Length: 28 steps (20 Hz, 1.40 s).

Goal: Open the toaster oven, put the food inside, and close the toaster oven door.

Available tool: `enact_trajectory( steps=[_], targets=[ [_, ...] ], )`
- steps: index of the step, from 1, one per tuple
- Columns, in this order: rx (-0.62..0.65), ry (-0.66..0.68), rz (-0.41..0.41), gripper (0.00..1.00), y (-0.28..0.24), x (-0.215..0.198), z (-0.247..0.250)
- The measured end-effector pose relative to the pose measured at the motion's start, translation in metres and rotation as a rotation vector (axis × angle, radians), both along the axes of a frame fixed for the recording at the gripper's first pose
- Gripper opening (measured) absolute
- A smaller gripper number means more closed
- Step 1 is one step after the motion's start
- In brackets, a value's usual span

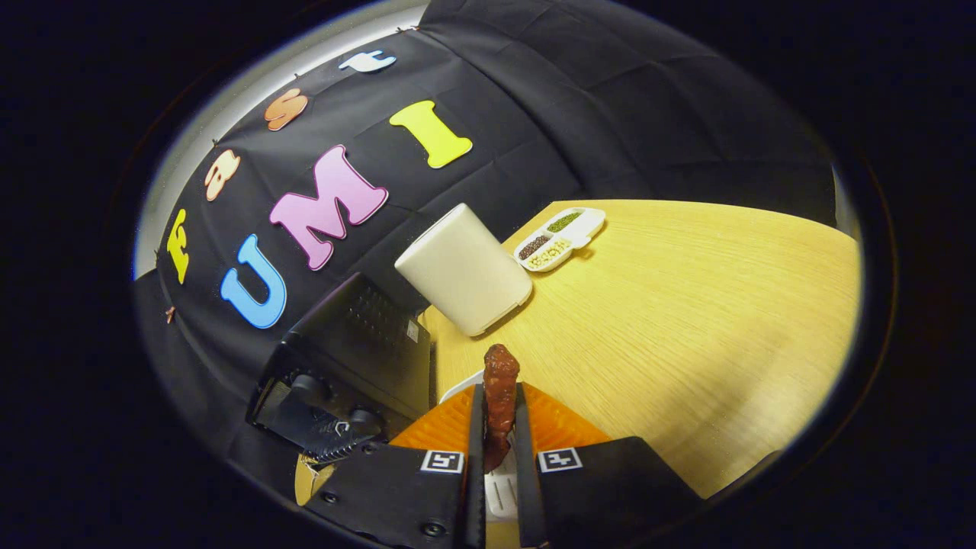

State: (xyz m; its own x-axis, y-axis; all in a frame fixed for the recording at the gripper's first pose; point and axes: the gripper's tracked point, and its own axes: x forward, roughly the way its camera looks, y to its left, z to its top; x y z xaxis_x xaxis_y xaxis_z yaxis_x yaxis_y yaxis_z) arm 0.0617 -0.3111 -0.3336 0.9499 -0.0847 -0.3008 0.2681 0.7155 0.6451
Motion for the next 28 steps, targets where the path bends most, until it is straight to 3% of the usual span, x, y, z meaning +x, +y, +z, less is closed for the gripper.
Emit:
enact_trajectory(
  steps=[6,10,17,23,28],
  targets=[
    [0.008,-0.045,-0.059,0.18,-0.002,0.001,0.033],
    [0.018,-0.094,-0.081,0.18,0.024,-0.013,0.072],
    [0.141,-0.113,-0.091,0.18,0.142,-0.029,0.098],
    [0.308,-0.135,-0.123,0.18,0.233,-0.011,0.091],
    [0.426,-0.137,-0.171,0.18,0.269,0.023,0.080]
  ],
)
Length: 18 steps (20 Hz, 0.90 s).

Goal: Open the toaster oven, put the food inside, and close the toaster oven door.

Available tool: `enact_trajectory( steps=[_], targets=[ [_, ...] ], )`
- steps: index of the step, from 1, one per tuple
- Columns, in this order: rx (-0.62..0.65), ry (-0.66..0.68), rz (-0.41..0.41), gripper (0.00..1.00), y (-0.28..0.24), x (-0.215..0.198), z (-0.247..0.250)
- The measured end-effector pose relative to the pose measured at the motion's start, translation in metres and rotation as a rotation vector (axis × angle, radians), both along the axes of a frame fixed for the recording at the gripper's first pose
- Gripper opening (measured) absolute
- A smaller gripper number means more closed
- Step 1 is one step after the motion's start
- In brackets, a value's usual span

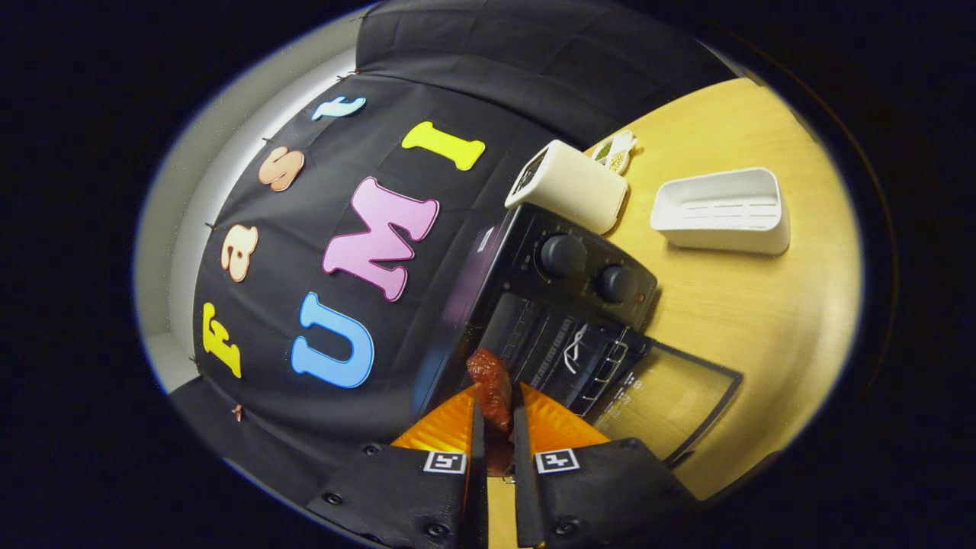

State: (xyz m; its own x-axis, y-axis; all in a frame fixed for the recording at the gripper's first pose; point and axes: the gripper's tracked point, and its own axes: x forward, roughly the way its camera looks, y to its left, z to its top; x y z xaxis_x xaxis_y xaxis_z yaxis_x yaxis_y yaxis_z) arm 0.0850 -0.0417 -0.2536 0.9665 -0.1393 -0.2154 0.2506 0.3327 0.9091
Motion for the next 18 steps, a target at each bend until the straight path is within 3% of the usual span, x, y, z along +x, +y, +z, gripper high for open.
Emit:
enact_trajectory(
  steps=[8,18],
  targets=[
    [0.158,0.044,-0.172,0.18,0.007,0.052,-0.033],
    [0.128,0.150,-0.239,0.19,0.006,0.062,-0.068]
  ],
)
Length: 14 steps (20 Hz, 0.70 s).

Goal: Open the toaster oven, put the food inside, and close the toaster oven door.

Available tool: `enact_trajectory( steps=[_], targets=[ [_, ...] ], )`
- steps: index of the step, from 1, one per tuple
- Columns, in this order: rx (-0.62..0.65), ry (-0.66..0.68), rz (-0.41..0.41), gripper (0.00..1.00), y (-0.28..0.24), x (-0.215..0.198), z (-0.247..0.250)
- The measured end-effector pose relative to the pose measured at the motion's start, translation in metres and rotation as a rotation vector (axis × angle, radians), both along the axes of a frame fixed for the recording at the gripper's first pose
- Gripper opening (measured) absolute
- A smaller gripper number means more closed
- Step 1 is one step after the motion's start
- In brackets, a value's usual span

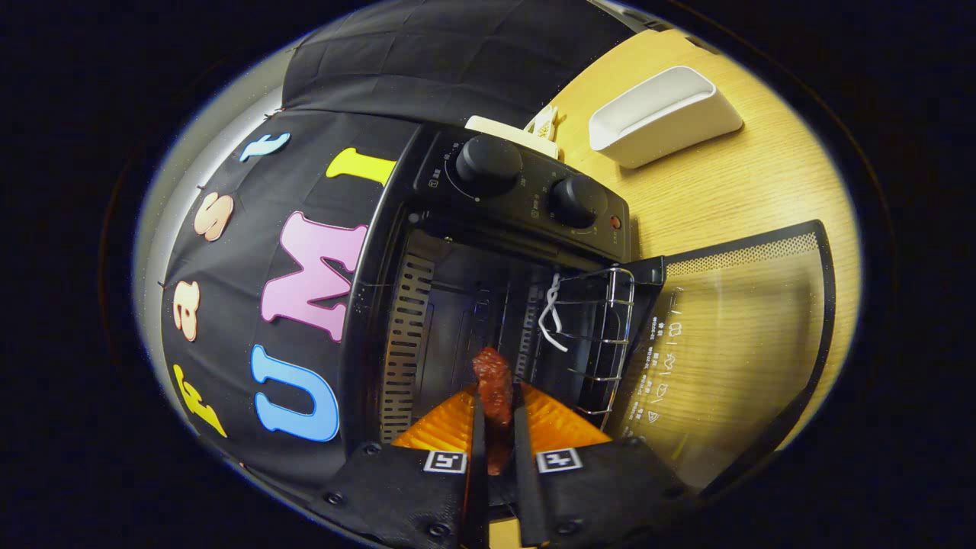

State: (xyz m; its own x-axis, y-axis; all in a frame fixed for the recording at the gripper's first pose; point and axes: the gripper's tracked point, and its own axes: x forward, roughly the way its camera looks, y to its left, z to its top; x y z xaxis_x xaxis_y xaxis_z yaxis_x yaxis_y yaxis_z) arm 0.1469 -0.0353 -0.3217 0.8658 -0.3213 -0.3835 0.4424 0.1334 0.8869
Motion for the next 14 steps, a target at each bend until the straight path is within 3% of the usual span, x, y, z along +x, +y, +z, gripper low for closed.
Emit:
enact_trajectory(
  steps=[4,6,7,9,14],
  targets=[
    [-0.053,-0.004,-0.012,0.38,-0.003,-0.005,0.012],
    [-0.085,-0.014,-0.011,0.55,-0.006,-0.004,0.023],
    [-0.098,-0.002,-0.016,0.71,-0.008,-0.004,0.025],
    [-0.099,0.030,-0.025,0.86,-0.012,-0.011,0.022],
    [-0.093,0.004,-0.065,0.93,-0.021,-0.021,0.027]
  ],
)
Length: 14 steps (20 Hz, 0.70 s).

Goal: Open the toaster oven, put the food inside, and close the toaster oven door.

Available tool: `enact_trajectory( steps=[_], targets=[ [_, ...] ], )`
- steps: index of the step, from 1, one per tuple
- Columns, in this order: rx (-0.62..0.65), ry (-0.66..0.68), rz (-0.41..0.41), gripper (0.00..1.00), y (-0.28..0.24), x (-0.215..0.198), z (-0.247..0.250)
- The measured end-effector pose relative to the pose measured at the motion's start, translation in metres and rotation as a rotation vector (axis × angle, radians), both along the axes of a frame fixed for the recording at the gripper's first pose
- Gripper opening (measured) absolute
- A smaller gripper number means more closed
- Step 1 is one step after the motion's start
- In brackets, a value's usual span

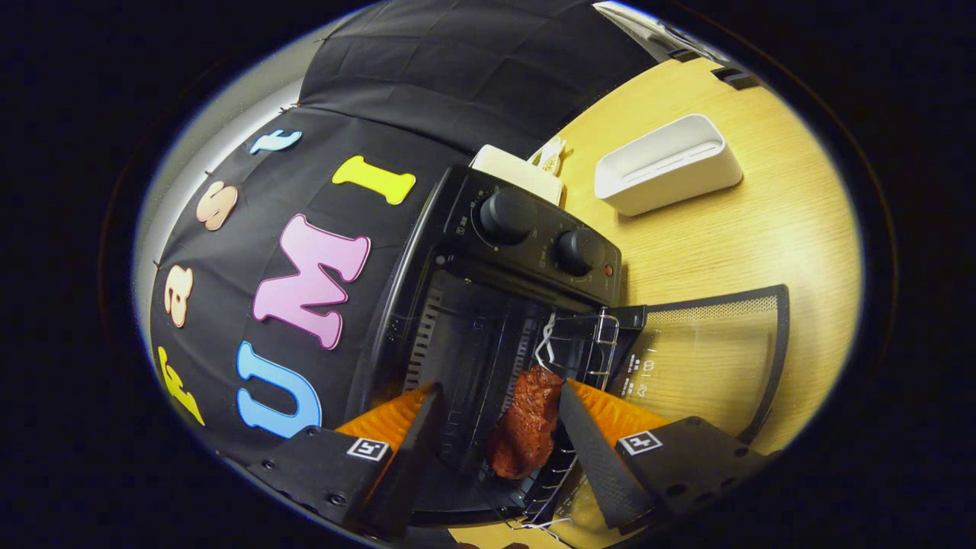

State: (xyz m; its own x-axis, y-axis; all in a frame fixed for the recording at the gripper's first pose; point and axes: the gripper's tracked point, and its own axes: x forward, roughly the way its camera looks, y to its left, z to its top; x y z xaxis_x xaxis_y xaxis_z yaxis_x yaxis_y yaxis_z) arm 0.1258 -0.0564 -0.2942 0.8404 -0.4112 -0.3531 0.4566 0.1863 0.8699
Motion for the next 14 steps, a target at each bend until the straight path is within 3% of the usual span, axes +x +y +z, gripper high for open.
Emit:
enact_trajectory(
  steps=[8,11,14],
  targets=[
    [-0.011,-0.005,-0.057,0.98,-0.021,-0.031,0.003],
    [-0.076,0.010,-0.011,0.98,-0.020,-0.049,0.008],
    [-0.190,0.060,0.095,0.98,-0.008,-0.070,0.011]
  ],
)
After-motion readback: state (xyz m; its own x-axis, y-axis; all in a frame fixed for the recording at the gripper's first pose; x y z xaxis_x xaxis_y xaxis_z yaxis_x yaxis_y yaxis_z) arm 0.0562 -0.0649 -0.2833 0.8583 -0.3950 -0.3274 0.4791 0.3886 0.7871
